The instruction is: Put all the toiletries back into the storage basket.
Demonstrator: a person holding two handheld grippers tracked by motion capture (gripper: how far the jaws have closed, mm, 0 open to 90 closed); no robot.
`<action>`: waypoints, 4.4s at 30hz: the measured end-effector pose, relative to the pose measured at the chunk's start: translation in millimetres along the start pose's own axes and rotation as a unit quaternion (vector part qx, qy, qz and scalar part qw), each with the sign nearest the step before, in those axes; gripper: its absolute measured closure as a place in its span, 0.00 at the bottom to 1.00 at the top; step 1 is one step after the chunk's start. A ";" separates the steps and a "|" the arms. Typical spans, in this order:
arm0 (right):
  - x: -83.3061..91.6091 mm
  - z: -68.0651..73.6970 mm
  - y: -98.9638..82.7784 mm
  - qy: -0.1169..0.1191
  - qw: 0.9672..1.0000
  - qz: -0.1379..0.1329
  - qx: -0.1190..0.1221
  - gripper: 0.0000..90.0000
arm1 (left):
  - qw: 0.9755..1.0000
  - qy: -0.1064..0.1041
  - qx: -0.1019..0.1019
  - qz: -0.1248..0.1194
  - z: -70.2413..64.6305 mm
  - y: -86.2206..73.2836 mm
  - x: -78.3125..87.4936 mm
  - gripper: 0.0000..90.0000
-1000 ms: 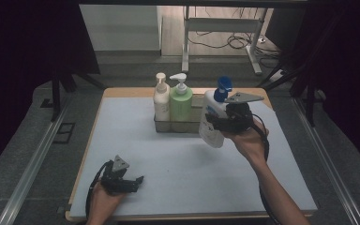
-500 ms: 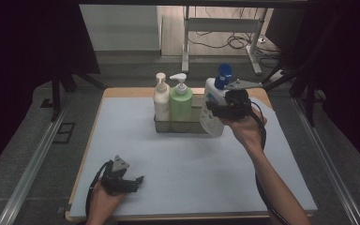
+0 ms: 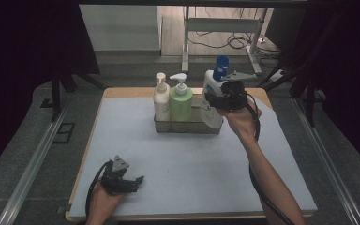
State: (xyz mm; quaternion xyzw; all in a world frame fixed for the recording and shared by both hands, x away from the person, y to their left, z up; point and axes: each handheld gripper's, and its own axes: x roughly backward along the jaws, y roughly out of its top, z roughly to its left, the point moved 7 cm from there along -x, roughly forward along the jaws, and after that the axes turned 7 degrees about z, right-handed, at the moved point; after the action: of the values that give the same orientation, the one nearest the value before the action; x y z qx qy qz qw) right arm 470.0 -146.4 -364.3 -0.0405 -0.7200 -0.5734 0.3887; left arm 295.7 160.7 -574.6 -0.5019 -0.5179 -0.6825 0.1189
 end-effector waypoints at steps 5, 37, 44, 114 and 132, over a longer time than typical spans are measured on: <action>-8.6 -4.0 4.2 -0.010 1.000 -0.003 -0.010 0.46 | 1.000 0.000 0.000 0.000 0.0 0.0 0.0 0.14; -64.7 -15.9 -5.0 -0.034 0.999 0.016 -0.034 0.45 | 1.000 0.000 0.000 0.001 0.0 -0.2 0.1 0.13; -71.9 -16.0 -15.7 -0.033 0.999 0.025 -0.034 0.45 | 1.000 0.000 0.000 0.001 0.0 -0.2 0.1 0.14; -38.5 -15.5 -71.7 0.022 0.999 0.035 -0.019 0.57 | 1.000 0.000 0.000 0.000 -0.4 -0.1 0.0 0.14; -31.0 -39.7 -87.1 0.014 0.998 0.054 -0.043 0.98 | 1.000 0.000 0.000 0.000 -0.4 -0.2 0.0 0.14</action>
State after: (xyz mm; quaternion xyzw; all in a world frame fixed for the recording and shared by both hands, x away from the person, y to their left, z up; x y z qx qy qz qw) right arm 468.0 -198.0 -450.7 -0.0881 -0.6858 -0.5827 0.4271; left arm 295.4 160.4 -574.7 -0.5019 -0.5176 -0.6827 0.1189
